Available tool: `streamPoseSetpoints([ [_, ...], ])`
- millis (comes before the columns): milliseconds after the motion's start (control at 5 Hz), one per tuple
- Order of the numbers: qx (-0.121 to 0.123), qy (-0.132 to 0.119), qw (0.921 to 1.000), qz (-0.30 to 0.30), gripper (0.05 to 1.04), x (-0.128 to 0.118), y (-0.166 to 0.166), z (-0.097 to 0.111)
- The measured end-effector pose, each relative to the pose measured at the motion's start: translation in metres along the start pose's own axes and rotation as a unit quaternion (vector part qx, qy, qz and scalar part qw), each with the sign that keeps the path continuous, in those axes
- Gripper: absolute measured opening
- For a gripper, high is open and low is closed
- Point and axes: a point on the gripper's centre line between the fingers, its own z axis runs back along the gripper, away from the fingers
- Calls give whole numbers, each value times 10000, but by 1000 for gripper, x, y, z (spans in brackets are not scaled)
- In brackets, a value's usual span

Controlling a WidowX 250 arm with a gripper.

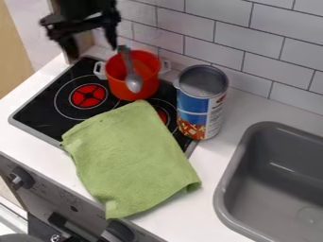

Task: Move the silver spoon into the red supper

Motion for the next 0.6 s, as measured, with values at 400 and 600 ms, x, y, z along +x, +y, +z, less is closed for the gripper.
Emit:
streamPoseSetpoints([
  [400,201,246,9964,-787,1001,-25,39,-5],
  [600,494,284,9904,-1261,1001,-27,73,0],
])
